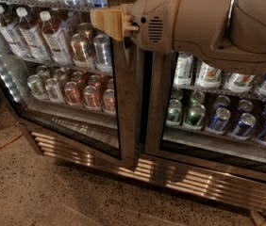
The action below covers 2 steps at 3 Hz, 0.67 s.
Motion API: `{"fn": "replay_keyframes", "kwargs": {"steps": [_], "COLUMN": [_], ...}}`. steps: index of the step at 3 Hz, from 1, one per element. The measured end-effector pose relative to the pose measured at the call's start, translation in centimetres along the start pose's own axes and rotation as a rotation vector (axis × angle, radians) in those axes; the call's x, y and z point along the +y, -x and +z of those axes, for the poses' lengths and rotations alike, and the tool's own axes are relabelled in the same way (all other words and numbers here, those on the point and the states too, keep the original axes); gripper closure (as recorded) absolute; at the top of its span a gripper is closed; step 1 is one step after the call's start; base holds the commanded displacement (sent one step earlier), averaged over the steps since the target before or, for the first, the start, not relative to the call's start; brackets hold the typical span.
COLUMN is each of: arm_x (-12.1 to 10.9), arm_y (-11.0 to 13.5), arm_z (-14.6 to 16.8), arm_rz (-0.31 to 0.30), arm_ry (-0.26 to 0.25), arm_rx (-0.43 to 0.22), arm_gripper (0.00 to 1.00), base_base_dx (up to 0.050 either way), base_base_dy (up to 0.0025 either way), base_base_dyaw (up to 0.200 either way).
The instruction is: Open left fridge door
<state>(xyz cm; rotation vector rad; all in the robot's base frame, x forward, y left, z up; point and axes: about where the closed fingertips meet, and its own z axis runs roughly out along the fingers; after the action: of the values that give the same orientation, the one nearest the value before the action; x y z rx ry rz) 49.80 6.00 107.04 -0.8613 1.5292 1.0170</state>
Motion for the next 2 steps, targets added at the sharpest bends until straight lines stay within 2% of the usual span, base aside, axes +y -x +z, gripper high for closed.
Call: {"fn": "replay_keyframes", "kwargs": {"steps": [2], "arm_x": [0.0], "arm_y": [0.0], "arm_z": [0.0], "arm_rz": [0.0], "arm_ry": [0.0], "arm_rx": [0.0], "arm_gripper": [1.0], "base_base_dx": [-0.048], "base_base_dy": [-0.00004], "base_base_dyaw": [0.0]}}
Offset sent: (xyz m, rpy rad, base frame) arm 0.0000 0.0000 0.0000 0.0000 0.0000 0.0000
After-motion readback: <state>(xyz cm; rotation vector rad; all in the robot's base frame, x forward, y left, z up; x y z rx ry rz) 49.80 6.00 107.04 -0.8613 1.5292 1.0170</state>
